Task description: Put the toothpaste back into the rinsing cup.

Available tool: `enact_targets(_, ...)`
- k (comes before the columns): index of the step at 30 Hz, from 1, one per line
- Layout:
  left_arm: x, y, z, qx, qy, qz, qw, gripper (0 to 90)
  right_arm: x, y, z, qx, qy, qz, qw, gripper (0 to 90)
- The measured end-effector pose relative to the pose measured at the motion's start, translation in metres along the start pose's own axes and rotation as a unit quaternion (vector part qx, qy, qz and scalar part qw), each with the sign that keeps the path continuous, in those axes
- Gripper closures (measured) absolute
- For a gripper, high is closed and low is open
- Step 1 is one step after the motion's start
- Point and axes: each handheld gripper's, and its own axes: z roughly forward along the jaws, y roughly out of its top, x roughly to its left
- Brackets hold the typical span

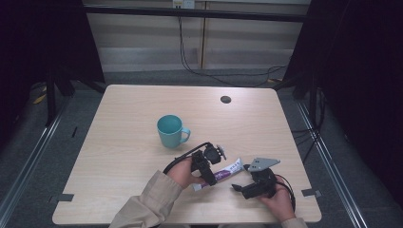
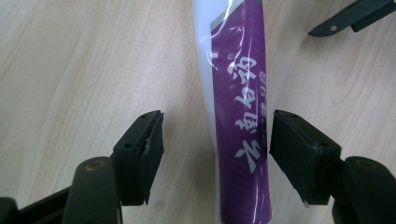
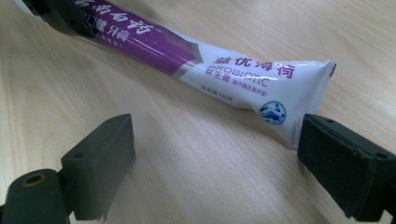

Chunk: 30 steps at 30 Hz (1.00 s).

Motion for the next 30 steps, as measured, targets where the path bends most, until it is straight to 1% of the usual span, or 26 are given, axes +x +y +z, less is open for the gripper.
enact_targets(2,-0.001,0.002,0.002,0.002,0.000,0.000,1.0000,34.9,0.000,0.000,0.000,0.000,0.000,-0.001,1.0000,10.2)
enact_targets(3,-0.002,0.003,0.003,-0.001,-0.001,-0.003,1.0000,35.5,0.000,0.000,0.000,0.000,0.000,-0.001,1.0000,10.2)
enact_targets(4,-0.002,0.004,0.002,0.005,0.001,0.004,1.0000,35.5,0.000,0.000,0.000,0.000,0.000,-0.001,1.0000,10.2)
enact_targets(5,-0.002,0.005,0.003,0.004,0.001,0.000,1.0000,35.6,0.000,0.000,0.000,0.000,0.000,-0.001,1.0000,10.2)
enact_targets(13,-0.002,0.013,0.004,0.014,0.001,0.008,0.9999,36.8,0.000,0.000,0.000,0.000,0.001,-0.001,1.0000,10.2)
enact_targets(17,-0.001,0.014,0.004,0.017,0.002,0.008,0.9998,37.6,0.000,0.000,0.000,0.000,0.001,-0.001,1.0000,10.2)
enact_targets(19,-0.001,0.015,0.005,0.014,0.001,0.003,0.9999,37.9,0.000,0.000,0.000,0.000,0.001,-0.001,1.0000,10.2)
enact_targets(25,-0.002,0.018,0.008,0.022,0.001,0.011,0.9997,38.5,0.000,0.000,0.000,0.001,0.001,-0.001,1.0000,10.2)
enact_targets(26,-0.002,0.019,0.009,0.022,0.003,0.012,0.9997,38.8,0.000,0.000,0.000,0.000,0.001,-0.001,1.0000,10.2)
enact_targets(30,-0.003,0.021,0.010,0.022,0.004,0.010,0.9997,39.9,0.000,0.000,0.000,0.001,0.001,-0.001,1.0000,10.2)
